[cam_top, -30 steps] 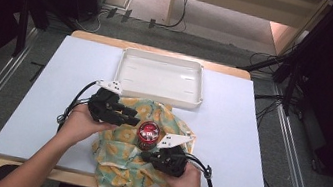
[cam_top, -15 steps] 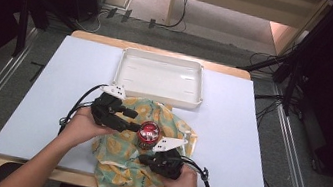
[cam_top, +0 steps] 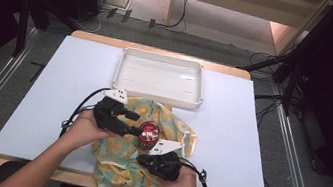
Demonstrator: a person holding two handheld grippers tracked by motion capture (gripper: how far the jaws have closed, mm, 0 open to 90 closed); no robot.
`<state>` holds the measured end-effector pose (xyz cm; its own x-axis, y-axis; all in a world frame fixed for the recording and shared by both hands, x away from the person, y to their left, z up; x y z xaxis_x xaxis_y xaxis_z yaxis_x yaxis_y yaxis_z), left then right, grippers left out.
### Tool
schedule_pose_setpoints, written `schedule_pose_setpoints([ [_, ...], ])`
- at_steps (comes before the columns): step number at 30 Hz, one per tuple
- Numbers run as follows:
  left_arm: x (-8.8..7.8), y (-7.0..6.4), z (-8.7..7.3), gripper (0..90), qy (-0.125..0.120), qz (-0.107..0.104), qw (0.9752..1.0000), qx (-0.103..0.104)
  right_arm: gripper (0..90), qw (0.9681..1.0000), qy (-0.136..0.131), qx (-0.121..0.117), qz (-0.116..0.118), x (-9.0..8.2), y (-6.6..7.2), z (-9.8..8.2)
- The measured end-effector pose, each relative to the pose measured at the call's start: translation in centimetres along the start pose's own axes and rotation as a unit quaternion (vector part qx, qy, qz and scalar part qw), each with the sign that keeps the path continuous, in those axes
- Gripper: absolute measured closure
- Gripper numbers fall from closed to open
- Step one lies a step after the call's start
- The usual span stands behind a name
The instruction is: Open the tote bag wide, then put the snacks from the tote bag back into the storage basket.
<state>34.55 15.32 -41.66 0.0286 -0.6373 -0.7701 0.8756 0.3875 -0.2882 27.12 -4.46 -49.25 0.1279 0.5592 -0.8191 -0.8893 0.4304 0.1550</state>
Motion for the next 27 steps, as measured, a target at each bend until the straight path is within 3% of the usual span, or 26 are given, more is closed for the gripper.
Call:
schedule_pose_setpoints([
  [4, 0.4, -0.1, 0.1, 33.3, 0.001, -0.015, 0.9999, 0.004, 88.5, 0.9996, 0.001, 0.021, 0.021, -0.3, -0.3, 0.1],
  [13, 1.0, -0.4, 0.0, 24.1, 0.011, -0.026, 0.9995, 0.017, 90.0, 0.9994, -0.012, 0.019, 0.026, -1.4, 0.0, 0.2],
  [20, 1.7, -0.7, 0.1, 19.1, 0.019, -0.021, 0.9993, 0.024, 90.0, 0.9991, -0.011, 0.023, 0.032, -1.8, 0.1, 0.2],
  [27, 2.5, -0.5, 0.1, 15.1, 0.012, -0.026, 0.9992, 0.028, 90.0, 0.9992, -0.008, 0.022, 0.032, -1.8, 0.2, 0.2],
])
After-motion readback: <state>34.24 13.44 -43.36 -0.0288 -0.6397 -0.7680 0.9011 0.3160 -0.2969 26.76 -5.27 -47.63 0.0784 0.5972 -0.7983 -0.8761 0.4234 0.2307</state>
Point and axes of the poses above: each handheld gripper's, and its own axes: x roughly forward along the jaws, z roughly out of its top, y roughly to its left, the point moved 2 cm from there along x, roughly forward along the jaws, and after that the axes turned 14 degrees about y, right-handed, at the moved point
